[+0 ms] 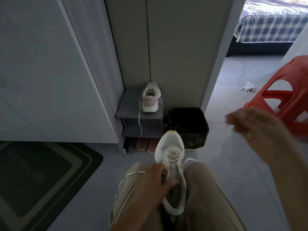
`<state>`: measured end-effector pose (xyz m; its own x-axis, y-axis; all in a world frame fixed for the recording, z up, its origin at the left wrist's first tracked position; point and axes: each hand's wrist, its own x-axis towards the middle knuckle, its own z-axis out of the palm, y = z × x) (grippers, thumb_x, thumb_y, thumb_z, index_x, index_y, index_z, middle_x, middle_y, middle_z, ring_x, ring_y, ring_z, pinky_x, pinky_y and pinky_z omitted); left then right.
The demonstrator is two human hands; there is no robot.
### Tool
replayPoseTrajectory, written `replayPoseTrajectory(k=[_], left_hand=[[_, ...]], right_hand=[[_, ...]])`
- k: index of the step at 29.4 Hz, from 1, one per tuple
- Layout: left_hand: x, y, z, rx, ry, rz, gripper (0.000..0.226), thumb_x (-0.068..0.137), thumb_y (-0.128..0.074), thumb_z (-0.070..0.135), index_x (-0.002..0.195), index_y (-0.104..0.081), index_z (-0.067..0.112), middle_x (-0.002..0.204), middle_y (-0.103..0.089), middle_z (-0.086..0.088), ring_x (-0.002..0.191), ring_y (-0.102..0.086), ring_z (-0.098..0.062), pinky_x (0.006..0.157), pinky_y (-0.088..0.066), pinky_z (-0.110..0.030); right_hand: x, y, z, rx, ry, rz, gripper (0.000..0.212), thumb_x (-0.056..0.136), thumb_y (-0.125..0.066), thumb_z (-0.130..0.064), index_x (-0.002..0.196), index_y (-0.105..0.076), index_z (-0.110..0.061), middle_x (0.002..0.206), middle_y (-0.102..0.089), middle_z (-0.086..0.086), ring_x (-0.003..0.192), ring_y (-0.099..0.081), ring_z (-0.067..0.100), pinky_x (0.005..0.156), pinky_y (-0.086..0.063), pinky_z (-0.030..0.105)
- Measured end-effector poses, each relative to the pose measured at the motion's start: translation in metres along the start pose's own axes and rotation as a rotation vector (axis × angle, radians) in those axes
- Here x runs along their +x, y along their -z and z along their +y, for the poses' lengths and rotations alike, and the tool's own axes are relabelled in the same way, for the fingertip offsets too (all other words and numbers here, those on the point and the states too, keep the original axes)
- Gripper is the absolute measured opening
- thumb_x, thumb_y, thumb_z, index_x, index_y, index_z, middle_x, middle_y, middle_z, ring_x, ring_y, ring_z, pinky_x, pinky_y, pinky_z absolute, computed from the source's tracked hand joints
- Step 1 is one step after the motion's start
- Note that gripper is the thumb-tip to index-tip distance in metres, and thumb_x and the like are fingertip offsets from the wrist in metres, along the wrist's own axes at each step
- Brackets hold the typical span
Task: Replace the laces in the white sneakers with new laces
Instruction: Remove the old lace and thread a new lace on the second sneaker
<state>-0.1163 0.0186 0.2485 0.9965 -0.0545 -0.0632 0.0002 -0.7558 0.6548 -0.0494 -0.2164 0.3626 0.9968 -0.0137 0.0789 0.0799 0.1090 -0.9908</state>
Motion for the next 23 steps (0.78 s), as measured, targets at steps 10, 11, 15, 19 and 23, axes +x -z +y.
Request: replayPoseTrajectory(k=[10,11,15,19,23], left_hand=[[0.005,0.001,-0.021,-0.567,0.291,-0.046,0.015,0.088,-0.059,0.008,0.087,-0.069,0.018,0.07,-0.068,0.006,0.055,-0.06,-0.002,0.058,-0.047,-0.012],[0.005,0.002,-0.021,-0.599,0.299,-0.055,0.016,0.088,-0.059,0.007,0.086,-0.069,0.019,0.071,-0.068,0.006,0.055,-0.06,-0.003,0.058,-0.048,-0.012],[0.005,0.004,-0.022,-0.689,0.33,-0.062,0.018,0.087,-0.06,0.005,0.083,-0.069,0.019,0.072,-0.068,0.005,0.053,-0.059,-0.003,0.058,-0.048,-0.013],[0.006,0.003,-0.024,-0.728,0.332,-0.096,0.015,0.088,-0.058,0.003,0.094,-0.068,0.012,0.073,-0.067,0.006,0.053,-0.059,-0.001,0.057,-0.047,-0.012],[0.006,0.001,-0.027,-0.707,0.314,-0.118,0.02,0.089,-0.057,0.004,0.104,-0.068,0.011,0.09,-0.071,0.0,0.07,-0.064,-0.009,0.067,-0.052,-0.018]], right_hand=[[-0.043,-0.081,0.112,-0.899,-0.161,-0.383,0.006,0.084,-0.064,-0.029,0.085,-0.063,-0.035,0.084,-0.067,-0.014,0.076,-0.061,0.0,0.074,-0.05,0.015],[-0.044,-0.084,0.112,-0.962,-0.127,-0.364,0.005,0.085,-0.062,-0.033,0.09,-0.064,-0.035,0.091,-0.065,-0.016,0.079,-0.058,-0.002,0.073,-0.045,0.01],[-0.044,-0.09,0.121,-1.079,-0.013,-0.313,0.013,0.087,-0.059,-0.035,0.094,-0.066,-0.027,0.097,-0.057,-0.013,0.074,-0.049,-0.003,0.059,-0.037,0.004],[-0.039,-0.091,0.133,-1.074,-0.005,-0.327,0.013,0.086,-0.061,-0.033,0.094,-0.068,-0.028,0.095,-0.059,-0.012,0.078,-0.05,0.0,0.066,-0.038,0.008],[-0.035,-0.091,0.128,-1.119,0.032,-0.408,0.018,0.088,-0.058,-0.032,0.102,-0.068,-0.028,0.1,-0.056,-0.013,0.084,-0.043,-0.002,0.062,-0.033,0.004]])
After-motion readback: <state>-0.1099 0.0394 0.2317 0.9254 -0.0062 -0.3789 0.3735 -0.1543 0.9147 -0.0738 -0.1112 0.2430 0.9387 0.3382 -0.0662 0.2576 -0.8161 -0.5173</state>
